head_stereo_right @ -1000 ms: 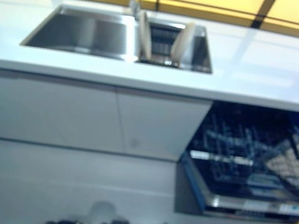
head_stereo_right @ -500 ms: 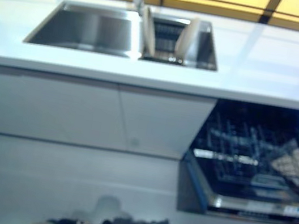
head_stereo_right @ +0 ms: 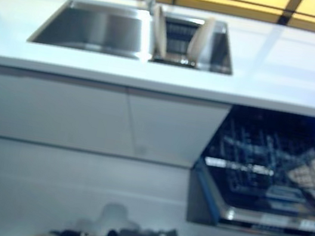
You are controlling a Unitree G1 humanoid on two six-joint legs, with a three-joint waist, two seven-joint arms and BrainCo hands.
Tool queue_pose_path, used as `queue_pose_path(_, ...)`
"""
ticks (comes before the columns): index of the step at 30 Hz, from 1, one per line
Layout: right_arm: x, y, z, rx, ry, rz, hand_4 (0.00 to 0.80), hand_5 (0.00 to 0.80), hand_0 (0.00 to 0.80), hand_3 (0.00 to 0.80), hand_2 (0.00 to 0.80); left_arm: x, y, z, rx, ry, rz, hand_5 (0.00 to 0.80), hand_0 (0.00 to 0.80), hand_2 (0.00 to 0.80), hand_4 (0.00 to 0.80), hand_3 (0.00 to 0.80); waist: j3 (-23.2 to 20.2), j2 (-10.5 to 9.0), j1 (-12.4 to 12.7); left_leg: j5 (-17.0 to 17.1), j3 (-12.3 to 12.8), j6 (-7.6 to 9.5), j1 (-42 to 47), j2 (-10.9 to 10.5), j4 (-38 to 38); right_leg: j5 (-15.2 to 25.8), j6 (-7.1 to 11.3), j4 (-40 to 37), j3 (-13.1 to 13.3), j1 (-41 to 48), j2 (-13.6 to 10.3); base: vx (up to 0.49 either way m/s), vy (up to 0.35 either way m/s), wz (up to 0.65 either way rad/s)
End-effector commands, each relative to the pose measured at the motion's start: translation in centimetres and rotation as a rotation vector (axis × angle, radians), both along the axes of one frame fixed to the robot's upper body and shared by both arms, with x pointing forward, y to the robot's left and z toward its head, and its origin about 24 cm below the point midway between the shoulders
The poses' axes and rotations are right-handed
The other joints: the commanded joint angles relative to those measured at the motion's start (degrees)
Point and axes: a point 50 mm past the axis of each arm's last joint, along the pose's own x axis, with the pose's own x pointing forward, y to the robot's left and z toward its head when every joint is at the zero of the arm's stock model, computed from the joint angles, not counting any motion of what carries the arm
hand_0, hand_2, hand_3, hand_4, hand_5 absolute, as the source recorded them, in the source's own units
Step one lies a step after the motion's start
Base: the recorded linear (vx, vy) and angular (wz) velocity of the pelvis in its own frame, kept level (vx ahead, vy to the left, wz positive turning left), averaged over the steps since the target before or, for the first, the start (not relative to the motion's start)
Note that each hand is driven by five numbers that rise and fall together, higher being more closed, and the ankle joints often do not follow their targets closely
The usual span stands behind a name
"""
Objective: Take plates into dishwasher
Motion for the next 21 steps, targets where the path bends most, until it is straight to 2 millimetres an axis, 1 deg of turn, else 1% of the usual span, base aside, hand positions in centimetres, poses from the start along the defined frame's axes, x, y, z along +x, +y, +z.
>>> queue_pose_path(1,2.8,-0.2,0.7,-0.002,-0.041,0.033,0.000,0.000,0.000,0.000,0.000,2.4,0.2,0.4,0.013,-0.079,0.098,0.000,0.000,0.000,0.000,0.000,2.7,0.08,1.2,-4.2,-0.4,2.37,-3.7,1.5,11.9,-5.0,0.63,11.9,4.3,-6.1,-1.3,0.024,-0.138,0.21)
queue_pose_path(2,3.0,-0.2,0.8,-0.006,-0.047,0.037,0.000,0.000,0.000,0.000,0.000,3.0,0.0,0.5,-0.005,-0.122,0.159,0.000,0.000,0.000,0.000,0.000,3.9,-1.15,1.6,-5.5,-0.7,2.26,-7.8,1.1,19.4,-4.5,-0.17,12.5,4.7,-6.3,-2.1,0.016,-0.140,0.32)
queue_pose_path(3,3.2,-0.4,0.9,-0.011,-0.058,0.042,0.000,0.000,0.000,0.000,0.000,3.4,-0.2,0.6,-0.035,-0.159,0.217,0.000,0.000,0.000,0.000,0.000,5.2,-1.64,2.2,-4.3,-2.3,2.22,-13.0,-0.1,27.2,-4.4,-1.17,12.9,5.1,-6.5,-2.2,0.018,-0.109,0.37)
queue_pose_path(4,3.3,-0.6,1.0,-0.016,-0.065,0.053,0.000,0.000,0.000,0.000,0.000,3.6,-0.5,0.6,-0.071,-0.182,0.277,0.000,0.000,0.000,0.000,0.000,6.6,-1.58,2.9,-1.9,-2.6,2.00,-17.8,-1.3,33.0,-4.7,-2.15,13.9,5.3,-6.6,-1.8,0.046,-0.053,0.37)
queue_pose_path(5,3.2,-0.8,1.0,-0.020,-0.064,0.053,0.000,0.000,0.000,0.000,0.000,3.6,-0.7,0.6,-0.087,-0.187,0.295,0.000,0.000,0.000,0.000,0.000,7.2,-1.13,3.1,-0.2,-3.0,1.55,-20.1,-1.1,34.5,-5.0,-2.49,14.3,5.4,-6.5,-1.2,0.167,0.010,0.19)
queue_pose_path(6,2.9,-1.0,1.0,-0.021,-0.047,0.047,0.000,0.000,0.000,0.000,0.000,3.4,-0.8,0.6,-0.102,-0.192,0.320,0.000,0.000,0.000,0.000,0.000,7.8,0.20,3.8,2.0,-2.1,0.76,-20.4,-0.9,28.7,-5.6,-2.15,14.3,5.7,-5.6,0.2,0.297,0.067,0.15)
queue_pose_path(7,2.6,-1.0,0.9,-0.019,-0.034,0.031,0.000,0.000,0.000,0.000,0.000,3.1,-0.7,0.5,-0.098,-0.193,0.323,0.000,0.000,0.000,0.000,0.000,8.2,1.61,4.6,4.9,-0.7,-0.38,-20.1,0.4,22.0,-6.6,-1.54,14.2,6.1,-4.2,1.7,0.440,0.117,0.17)
queue_pose_path(8,2.2,-1.2,0.8,-0.016,-0.027,0.021,0.000,0.000,0.000,0.000,0.000,2.6,-0.7,0.4,-0.090,-0.188,0.304,0.000,0.000,0.000,0.000,0.000,8.6,2.57,5.1,7.4,0.5,-1.29,-19.5,2.4,16.0,-7.6,-1.11,14.0,6.8,-2.7,2.7,0.480,0.121,0.27)
queue_pose_path(9,1.8,-1.3,0.7,-0.012,-0.021,0.009,0.000,0.000,0.000,0.000,0.000,2.4,-0.6,0.4,-0.082,-0.185,0.283,0.000,0.000,0.000,0.000,0.000,9.0,3.23,5.8,10.0,0.2,-2.06,-19.9,3.5,10.5,-8.6,-0.81,13.6,7.6,-1.0,3.3,0.540,0.127,0.13)
queue_pose_path(10,1.4,-1.4,0.6,-0.008,-0.013,-0.005,0.000,0.000,0.000,0.000,0.000,2.2,-0.6,0.4,-0.075,-0.183,0.266,0.000,0.000,0.000,0.000,0.000,9.0,3.53,6.8,11.2,-1.1,-2.46,-21.0,3.6,5.8,-9.6,-0.41,12.9,8.7,1.0,3.6,0.402,0.077,0.04)
queue_pose_path(11,1.3,-1.4,0.6,-0.008,-0.011,-0.006,0.000,0.000,0.000,0.000,0.000,2.2,-0.6,0.4,-0.074,-0.182,0.266,0.000,0.000,0.000,0.000,0.000,9.1,3.22,6.8,11.4,-1.3,-2.50,-20.7,3.3,5.1,-10.0,-0.32,12.9,8.8,1.5,3.2,0.424,0.088,0.07)
queue_pose_path(12,1.1,-1.7,0.6,-0.014,-0.005,-0.016,0.000,0.000,0.000,0.000,0.000,2.0,-0.7,0.3,-0.076,-0.179,0.273,0.000,0.000,0.000,0.000,0.000,8.7,3.32,7.8,12.0,-3.1,-2.73,-21.7,3.3,3.6,-11.0,0.07,12.2,10.1,3.4,2.7,0.443,0.142,0.01)
queue_pose_path(13,1.1,-2.1,0.7,-0.027,0.001,-0.011,0.000,0.000,0.000,0.000,0.000,2.0,-0.6,0.3,-0.078,-0.182,0.289,0.000,0.000,0.000,0.000,0.000,7.9,3.07,7.9,9.4,-2.7,-1.71,-20.9,3.1,3.8,-11.8,0.87,12.0,11.6,4.8,0.9,0.525,0.185,-0.31)
queue_pose_path(14,1.0,-2.1,0.7,-0.028,0.002,-0.019,0.000,0.000,0.000,0.000,0.000,2.2,-0.3,0.4,-0.075,-0.187,0.282,0.000,0.000,0.000,0.000,0.000,7.0,3.08,7.9,9.6,-2.2,-1.36,-20.4,3.1,5.6,-12.0,2.18,12.1,11.6,5.6,-0.7,0.446,0.165,-0.62)
queue_pose_path(15,0.9,-2.1,0.7,-0.031,-0.003,-0.038,0.000,0.000,0.000,0.000,0.000,2.6,-0.1,0.5,-0.075,-0.198,0.262,0.000,0.000,0.000,0.000,0.000,6.6,2.63,7.7,8.5,-2.1,-1.05,-20.8,2.3,8.4,-12.2,3.04,12.1,11.1,6.3,-2.1,0.240,0.073,-0.62)
queue_pose_path(16,1.0,-2.1,0.7,-0.030,-0.005,-0.039,0.000,0.000,0.000,0.000,0.000,2.7,0.0,0.6,-0.073,-0.200,0.260,0.000,0.000,0.000,0.000,0.000,6.4,2.42,7.7,8.0,-2.2,-0.91,-20.6,1.9,8.7,-11.8,3.47,12.1,11.0,6.2,-2.6,0.278,0.057,-0.49)
queue_pose_path(17,1.2,-1.8,0.6,-0.020,-0.007,-0.018,0.000,0.000,0.000,0.000,0.000,3.4,0.3,0.8,-0.063,-0.217,0.221,0.000,0.000,0.000,0.000,0.000,5.5,1.88,7.5,7.0,-1.5,-0.40,-19.0,1.2,8.8,-10.2,5.23,12.9,9.7,5.1,-4.7,0.205,0.036,-0.46)
queue_pose_path(20,1.8,-1.1,0.7,0.008,-0.036,0.017,0.000,0.000,0.000,0.000,0.000,4.5,0.7,1.2,-0.057,-0.224,0.203,0.000,0.000,0.000,0.000,0.000,4.4,1.73,6.9,7.5,-0.5,0.11,-16.4,1.4,5.1,-7.7,6.99,13.9,7.2,1.2,-6.9,0.178,-0.020,-0.41)
queue_pose_path(21,2.1,-0.8,0.7,0.017,-0.052,0.019,0.000,0.000,0.000,0.000,0.000,5.0,0.8,1.4,-0.054,-0.229,0.175,0.000,0.000,0.000,0.000,0.000,4.1,1.67,6.7,7.8,0.0,0.05,-16.2,1.6,4.5,-7.0,7.20,13.9,7.1,0.3,-7.2,0.092,-0.107,-0.11)
